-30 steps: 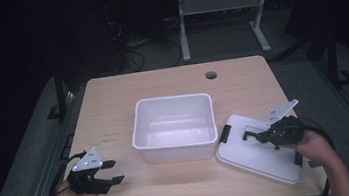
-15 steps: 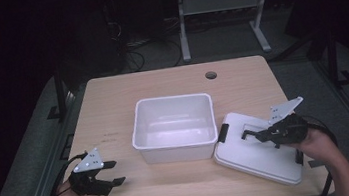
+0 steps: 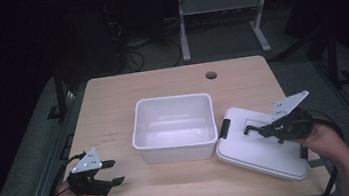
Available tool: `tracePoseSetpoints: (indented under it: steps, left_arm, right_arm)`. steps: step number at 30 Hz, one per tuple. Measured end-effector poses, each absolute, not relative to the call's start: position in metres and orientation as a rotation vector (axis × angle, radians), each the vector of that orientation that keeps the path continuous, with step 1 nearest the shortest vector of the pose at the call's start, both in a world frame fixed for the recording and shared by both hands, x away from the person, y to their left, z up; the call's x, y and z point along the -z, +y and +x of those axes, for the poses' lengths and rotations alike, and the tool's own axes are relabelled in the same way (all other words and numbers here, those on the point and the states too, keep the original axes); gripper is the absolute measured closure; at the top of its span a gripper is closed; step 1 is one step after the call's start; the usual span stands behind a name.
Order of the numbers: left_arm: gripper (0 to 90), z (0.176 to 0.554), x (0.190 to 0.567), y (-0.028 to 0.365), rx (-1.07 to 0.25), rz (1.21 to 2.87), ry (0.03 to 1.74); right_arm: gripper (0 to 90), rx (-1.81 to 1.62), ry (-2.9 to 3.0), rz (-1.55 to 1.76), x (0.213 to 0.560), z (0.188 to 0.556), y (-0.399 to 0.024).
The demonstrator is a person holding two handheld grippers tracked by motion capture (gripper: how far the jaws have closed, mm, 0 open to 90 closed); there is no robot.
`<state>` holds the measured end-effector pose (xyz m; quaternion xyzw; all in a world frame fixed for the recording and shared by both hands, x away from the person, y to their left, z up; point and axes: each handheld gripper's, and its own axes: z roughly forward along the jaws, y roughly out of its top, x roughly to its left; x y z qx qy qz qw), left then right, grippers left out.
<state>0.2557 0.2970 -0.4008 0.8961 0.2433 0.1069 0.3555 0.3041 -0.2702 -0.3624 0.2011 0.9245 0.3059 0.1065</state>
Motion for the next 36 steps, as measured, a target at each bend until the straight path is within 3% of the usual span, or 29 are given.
tracePoseSetpoints:
  steps: [36]
  left_arm:
    - [31.9,0.257,0.404,0.297,-0.272,2.316,0.646]
  right_arm:
    - [83.8,-0.906,2.666,0.543,0.301,0.286,-0.292]
